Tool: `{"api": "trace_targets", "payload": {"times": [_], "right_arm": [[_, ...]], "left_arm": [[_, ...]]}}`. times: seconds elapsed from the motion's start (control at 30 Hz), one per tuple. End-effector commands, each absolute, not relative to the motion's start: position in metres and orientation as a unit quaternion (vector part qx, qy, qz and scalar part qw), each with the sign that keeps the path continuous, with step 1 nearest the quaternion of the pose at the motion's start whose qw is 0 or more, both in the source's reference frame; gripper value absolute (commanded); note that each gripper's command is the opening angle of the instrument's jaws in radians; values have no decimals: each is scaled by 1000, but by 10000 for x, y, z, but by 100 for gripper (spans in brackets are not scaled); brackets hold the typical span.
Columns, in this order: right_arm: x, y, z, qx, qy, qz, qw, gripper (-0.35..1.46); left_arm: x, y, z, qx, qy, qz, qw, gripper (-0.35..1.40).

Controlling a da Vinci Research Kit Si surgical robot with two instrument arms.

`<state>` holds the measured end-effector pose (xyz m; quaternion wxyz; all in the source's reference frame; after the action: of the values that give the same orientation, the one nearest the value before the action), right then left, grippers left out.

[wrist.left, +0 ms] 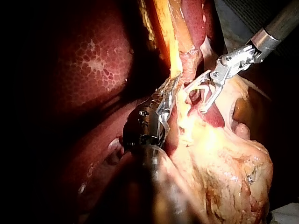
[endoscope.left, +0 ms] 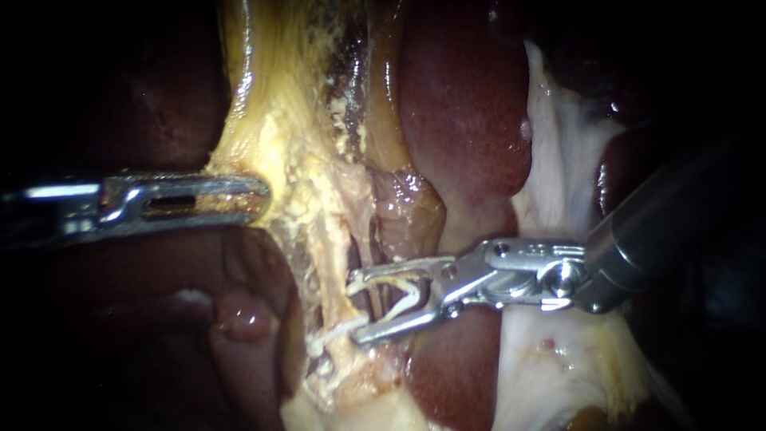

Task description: Clipping second clip left tube

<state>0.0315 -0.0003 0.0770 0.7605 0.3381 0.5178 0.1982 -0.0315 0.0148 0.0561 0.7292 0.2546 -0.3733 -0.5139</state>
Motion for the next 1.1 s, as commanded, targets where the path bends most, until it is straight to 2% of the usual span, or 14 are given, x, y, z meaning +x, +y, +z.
{"api": "trace_targets", "payload": {"times": [0.03, 0.27, 0.53, 0.83, 1.1], "right_arm": [[317, -3, 770, 338, 518, 199, 760, 51], [330, -6, 775, 338, 518, 198, 760, 51], [347, -19, 786, 352, 519, 179, 758, 52], [352, -20, 787, 389, 555, 160, 718, 51], [356, -22, 787, 407, 564, 151, 702, 47]], "left_arm": [[-315, 148, 561, 255, -373, -514, 729, -35], [-316, 148, 561, 254, -373, -514, 729, -35], [-315, 148, 561, 255, -373, -514, 729, -35], [-312, 151, 566, 255, -374, -513, 730, -35], [-309, 154, 571, 256, -374, -511, 730, -35]]}}
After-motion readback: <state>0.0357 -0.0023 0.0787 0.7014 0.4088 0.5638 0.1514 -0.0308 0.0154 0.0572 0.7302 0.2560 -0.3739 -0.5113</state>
